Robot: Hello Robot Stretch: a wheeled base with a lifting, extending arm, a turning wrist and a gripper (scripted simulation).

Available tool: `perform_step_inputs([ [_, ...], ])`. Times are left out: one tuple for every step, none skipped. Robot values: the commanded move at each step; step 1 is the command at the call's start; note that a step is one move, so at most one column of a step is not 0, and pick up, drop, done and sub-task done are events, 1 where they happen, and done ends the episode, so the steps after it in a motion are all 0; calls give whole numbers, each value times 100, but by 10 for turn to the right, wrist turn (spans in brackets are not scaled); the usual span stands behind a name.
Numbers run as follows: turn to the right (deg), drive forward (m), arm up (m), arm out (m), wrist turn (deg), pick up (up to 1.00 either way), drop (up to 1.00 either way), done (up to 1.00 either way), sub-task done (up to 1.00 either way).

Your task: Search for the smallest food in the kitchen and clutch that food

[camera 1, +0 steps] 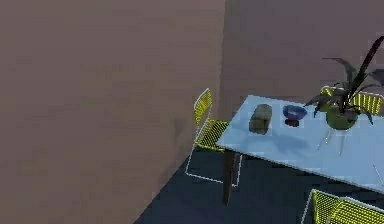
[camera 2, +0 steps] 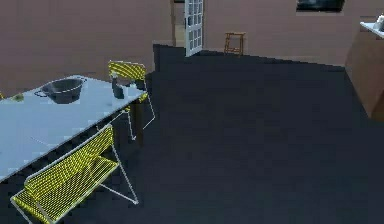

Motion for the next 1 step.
perform_step_inputs([
  [0, 35, 0, 0, 0, 0, 0, 0, 0],
])
